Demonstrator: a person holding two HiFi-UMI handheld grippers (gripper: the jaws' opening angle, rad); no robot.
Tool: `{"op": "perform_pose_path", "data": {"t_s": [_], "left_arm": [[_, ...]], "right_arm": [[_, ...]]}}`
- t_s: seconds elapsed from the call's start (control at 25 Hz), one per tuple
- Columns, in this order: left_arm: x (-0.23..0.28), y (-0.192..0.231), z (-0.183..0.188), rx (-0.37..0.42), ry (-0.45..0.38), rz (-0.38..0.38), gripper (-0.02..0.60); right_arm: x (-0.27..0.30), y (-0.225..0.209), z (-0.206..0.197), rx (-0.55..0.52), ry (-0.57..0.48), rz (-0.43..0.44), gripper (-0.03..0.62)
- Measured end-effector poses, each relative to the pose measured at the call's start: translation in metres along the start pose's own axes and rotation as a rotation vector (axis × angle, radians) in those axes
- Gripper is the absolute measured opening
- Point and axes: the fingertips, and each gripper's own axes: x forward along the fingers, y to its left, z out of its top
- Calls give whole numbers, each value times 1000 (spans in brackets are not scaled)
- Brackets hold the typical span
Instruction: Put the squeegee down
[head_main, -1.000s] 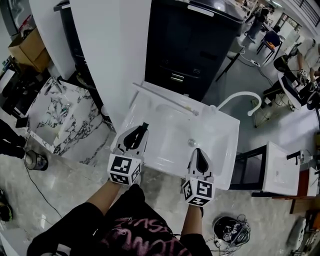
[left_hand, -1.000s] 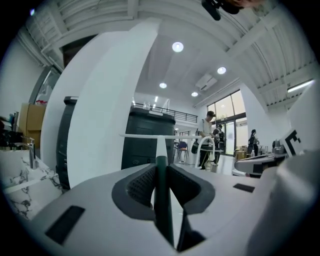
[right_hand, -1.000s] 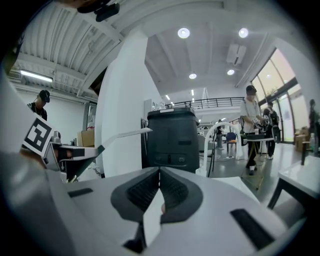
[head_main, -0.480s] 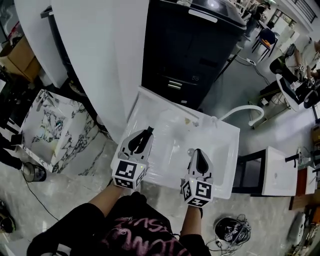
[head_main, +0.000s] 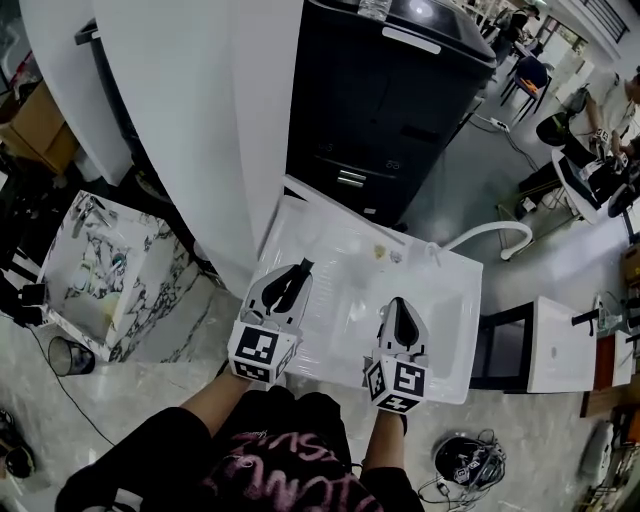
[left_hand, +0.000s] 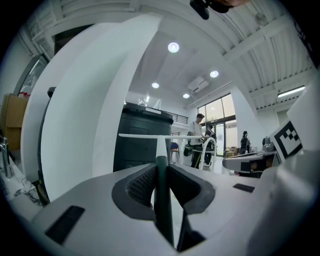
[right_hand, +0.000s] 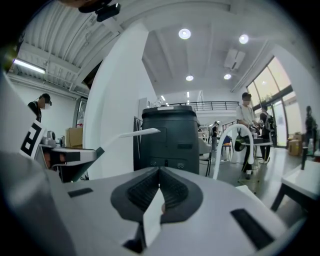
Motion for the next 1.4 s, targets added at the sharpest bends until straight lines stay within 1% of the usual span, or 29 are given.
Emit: {"op": "perform_pose_path", "data": {"t_s": [0.2, 0.52, 0.64, 0.92, 1.2, 1.4], "left_arm": [[2, 6, 3, -15, 2, 10, 86], [5, 2, 7, -17, 2, 31, 86], [9, 2, 9, -7, 2, 52, 86], [21, -3, 17, 1, -6, 118, 86], [34, -18, 29, 31, -22, 144, 86], [41, -20, 29, 41, -19, 158, 86]], "right_arm": [[1, 1, 6, 3, -12, 10, 21], [2, -12, 9, 35, -16, 0, 21], [7, -20, 11, 57, -29, 20, 21], [16, -43, 16, 48, -34, 58, 21], [20, -66, 23, 60, -51, 90, 21], [25, -72, 24, 59, -60, 106, 21]]}}
